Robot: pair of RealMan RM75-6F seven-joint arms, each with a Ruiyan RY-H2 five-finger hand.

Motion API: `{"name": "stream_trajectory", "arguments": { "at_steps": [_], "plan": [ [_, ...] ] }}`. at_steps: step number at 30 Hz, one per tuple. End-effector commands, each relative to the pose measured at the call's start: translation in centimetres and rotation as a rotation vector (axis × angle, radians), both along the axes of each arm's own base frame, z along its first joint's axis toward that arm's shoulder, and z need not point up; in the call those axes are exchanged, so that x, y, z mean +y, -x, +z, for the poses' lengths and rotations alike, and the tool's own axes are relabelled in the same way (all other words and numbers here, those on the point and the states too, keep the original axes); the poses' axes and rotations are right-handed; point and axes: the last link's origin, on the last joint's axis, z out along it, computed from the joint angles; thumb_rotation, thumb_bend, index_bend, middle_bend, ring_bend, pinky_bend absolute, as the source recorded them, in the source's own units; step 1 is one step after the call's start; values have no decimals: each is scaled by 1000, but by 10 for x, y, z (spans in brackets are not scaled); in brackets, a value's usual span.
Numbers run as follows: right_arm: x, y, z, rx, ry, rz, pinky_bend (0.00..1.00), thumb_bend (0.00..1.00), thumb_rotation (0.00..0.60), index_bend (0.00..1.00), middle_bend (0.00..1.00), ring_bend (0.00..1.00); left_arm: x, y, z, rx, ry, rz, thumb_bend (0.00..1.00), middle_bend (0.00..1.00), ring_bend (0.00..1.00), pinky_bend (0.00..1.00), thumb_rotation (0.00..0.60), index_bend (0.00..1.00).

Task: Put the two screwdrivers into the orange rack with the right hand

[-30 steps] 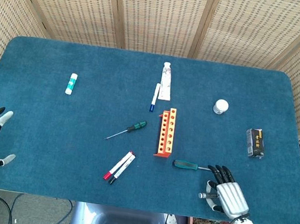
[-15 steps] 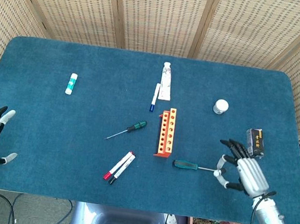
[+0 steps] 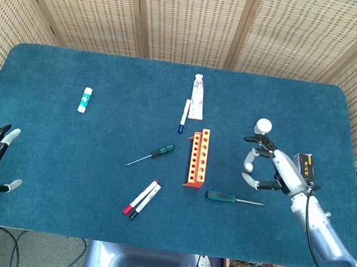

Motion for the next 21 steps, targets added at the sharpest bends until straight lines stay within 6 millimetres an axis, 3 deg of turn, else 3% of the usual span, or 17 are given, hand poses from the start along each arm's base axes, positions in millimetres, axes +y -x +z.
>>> {"name": "stream_trajectory", "arguments": {
  "at_steps": [1,12,21],
  "plan": [
    [-19,-18,-6,-40,-32,0,76,443,600,594,164,0,2,0,-1,3,2,4,0,0,0,0,600,0],
    [-64,-52,-34,-136,-112,-54,76,448,600,595,174,0,8,0,-2,-8,10,21,0,0,0,0,600,0],
    [-77,-62,-50,-257,-134,-112,76,481,600,599,180,0,12,2,-2,-7,15,32,0,0,0,0,600,0]
  ]
}}
